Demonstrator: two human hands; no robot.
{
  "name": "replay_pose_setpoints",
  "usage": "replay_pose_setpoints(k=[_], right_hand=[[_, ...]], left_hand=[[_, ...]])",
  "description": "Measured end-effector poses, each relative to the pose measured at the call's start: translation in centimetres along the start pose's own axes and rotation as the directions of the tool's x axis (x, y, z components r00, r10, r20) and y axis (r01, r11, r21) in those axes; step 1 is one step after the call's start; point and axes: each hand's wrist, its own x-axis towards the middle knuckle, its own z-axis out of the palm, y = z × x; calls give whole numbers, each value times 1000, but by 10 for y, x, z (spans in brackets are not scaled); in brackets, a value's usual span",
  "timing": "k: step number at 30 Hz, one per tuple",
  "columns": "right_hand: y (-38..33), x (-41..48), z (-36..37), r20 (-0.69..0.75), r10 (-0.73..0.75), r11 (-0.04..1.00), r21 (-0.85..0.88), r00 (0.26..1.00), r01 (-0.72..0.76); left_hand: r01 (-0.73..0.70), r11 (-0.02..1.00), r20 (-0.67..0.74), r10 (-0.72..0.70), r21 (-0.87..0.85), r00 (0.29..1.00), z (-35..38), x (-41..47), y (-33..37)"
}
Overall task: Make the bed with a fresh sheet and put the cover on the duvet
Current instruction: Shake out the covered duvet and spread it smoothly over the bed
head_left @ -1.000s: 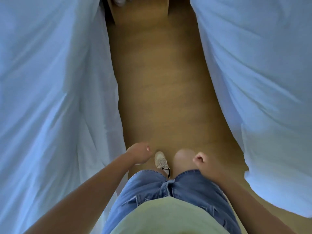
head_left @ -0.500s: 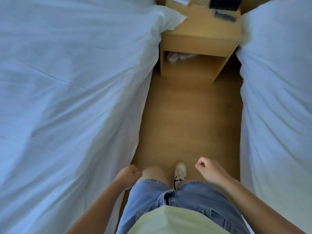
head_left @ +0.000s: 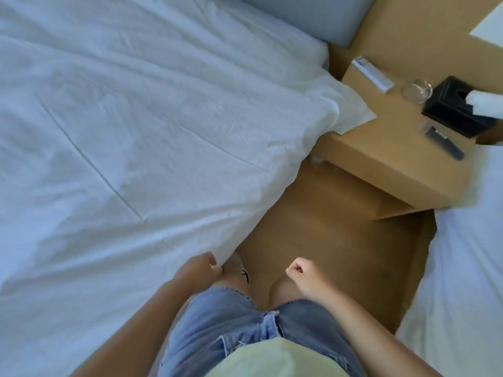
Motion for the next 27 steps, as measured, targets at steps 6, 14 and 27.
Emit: replay_pose_setpoints(k=[6, 14, 27], right_hand=[[-61, 78, -90, 4, -73, 997, 9, 997, 73], [-130, 258, -283, -146, -216, 970, 76, 965, 229], [-174, 534, -452, -72, 41, 999, -3, 997, -41]], left_hand=[[-20, 998, 14, 19, 58, 1000, -106, 80, 80], [43, 976, -145, -75, -213, 987, -189, 223, 240], [245, 748, -37, -338, -616, 940, -301, 445, 441]])
